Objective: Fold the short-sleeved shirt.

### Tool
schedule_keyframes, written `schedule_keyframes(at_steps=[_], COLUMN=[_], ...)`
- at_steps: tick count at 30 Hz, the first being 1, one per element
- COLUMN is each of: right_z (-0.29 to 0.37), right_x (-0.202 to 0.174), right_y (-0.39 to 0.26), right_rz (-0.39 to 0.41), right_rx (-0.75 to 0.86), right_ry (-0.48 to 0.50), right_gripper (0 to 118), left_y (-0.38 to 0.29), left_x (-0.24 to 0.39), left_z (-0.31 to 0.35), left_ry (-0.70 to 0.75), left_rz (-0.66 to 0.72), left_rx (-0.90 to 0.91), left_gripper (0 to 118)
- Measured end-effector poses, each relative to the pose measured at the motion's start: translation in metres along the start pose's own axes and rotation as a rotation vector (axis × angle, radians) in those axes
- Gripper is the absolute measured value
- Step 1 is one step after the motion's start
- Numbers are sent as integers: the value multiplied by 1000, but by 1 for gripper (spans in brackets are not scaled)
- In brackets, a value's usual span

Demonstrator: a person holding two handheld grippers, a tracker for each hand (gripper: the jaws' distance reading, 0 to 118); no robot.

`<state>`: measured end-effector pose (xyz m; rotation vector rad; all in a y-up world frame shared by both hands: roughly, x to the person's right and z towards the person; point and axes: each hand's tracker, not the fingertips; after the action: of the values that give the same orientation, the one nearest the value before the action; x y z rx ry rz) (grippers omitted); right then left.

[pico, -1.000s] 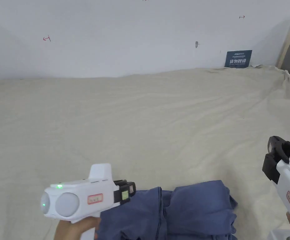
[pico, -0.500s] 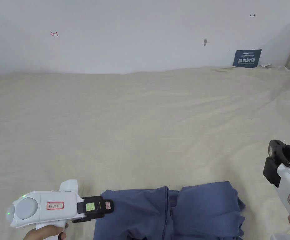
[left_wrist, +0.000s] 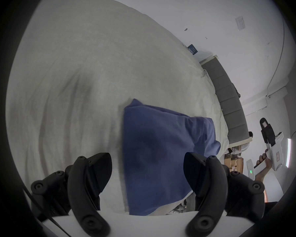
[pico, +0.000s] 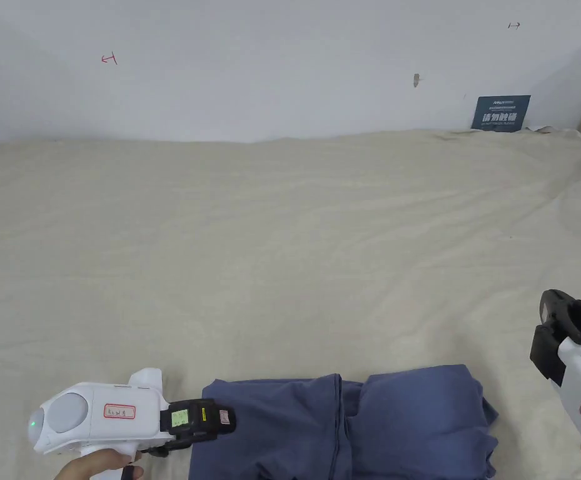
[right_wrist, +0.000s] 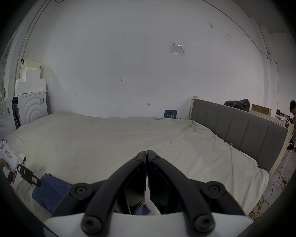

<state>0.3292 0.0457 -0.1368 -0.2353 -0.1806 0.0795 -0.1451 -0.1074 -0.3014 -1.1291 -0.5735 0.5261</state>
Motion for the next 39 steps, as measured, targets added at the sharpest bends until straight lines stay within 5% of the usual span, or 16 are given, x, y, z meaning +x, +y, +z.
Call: schedule_keyframes(at_steps=[8, 10, 14, 17, 26, 39], right_z=[-1, -1, -1, -1, 1, 2], right_x=[3, 3, 4, 4, 5, 3], right_y=[-2, -2, -2, -2, 4, 7], right_rz=[0, 0, -6, -8, -11, -22], right_rx=[-8, -8, -7, -8, 7, 28], right_ry=[-5, -6, -7, -5, -3, 15], right_gripper=[1, 1, 1, 1, 1, 1], left_y=[6, 6, 5, 2, 13, 38], left_x=[21, 25, 25, 30, 69, 30], left_z=[-25, -25, -23, -20, 12, 98], left_ry=[10, 33, 84, 78, 156, 335], left_rz=[-74, -108, -128, -113, -253, -167], left_rx=[-67, -74, -82, -73, -63, -19], left_gripper=[85, 69, 20, 10, 6, 6])
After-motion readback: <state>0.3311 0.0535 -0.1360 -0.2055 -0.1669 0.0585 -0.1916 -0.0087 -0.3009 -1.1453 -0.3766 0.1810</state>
